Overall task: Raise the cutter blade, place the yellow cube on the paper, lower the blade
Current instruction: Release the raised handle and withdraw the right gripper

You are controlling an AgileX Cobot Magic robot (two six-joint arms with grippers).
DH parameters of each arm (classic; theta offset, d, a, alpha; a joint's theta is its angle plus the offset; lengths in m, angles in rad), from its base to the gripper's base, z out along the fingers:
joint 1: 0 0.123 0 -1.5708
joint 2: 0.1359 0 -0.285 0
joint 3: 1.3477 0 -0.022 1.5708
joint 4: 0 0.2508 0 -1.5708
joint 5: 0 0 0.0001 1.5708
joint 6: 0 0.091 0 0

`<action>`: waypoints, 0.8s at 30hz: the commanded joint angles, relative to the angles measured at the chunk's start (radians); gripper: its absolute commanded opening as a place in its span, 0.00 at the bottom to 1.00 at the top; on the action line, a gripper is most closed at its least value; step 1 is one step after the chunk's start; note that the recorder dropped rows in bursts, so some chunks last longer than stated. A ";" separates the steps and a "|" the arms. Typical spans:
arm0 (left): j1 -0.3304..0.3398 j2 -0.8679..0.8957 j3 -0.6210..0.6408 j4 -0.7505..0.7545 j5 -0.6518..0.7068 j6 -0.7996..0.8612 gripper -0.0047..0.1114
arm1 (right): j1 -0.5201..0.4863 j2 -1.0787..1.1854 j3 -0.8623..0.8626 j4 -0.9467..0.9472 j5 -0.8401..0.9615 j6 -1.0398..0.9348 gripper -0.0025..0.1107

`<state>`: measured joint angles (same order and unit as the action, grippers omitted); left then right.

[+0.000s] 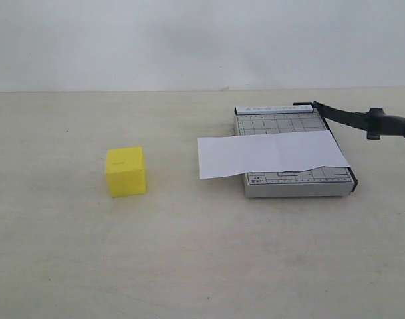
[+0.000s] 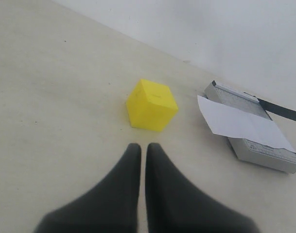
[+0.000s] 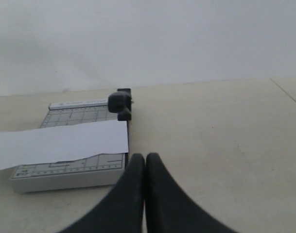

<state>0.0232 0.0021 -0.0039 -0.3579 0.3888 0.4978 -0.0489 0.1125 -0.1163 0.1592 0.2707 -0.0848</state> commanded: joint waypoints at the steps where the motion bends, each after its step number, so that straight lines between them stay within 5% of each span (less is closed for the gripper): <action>1: 0.002 -0.002 0.004 -0.001 -0.001 -0.008 0.08 | 0.001 -0.012 0.108 -0.099 -0.206 0.064 0.02; 24: 0.002 -0.002 0.004 -0.001 -0.001 -0.008 0.08 | 0.001 -0.113 0.116 -0.118 -0.239 0.020 0.02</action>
<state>0.0232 0.0021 -0.0039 -0.3579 0.3888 0.4978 -0.0489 0.0071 -0.0049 0.0393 0.0395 -0.0668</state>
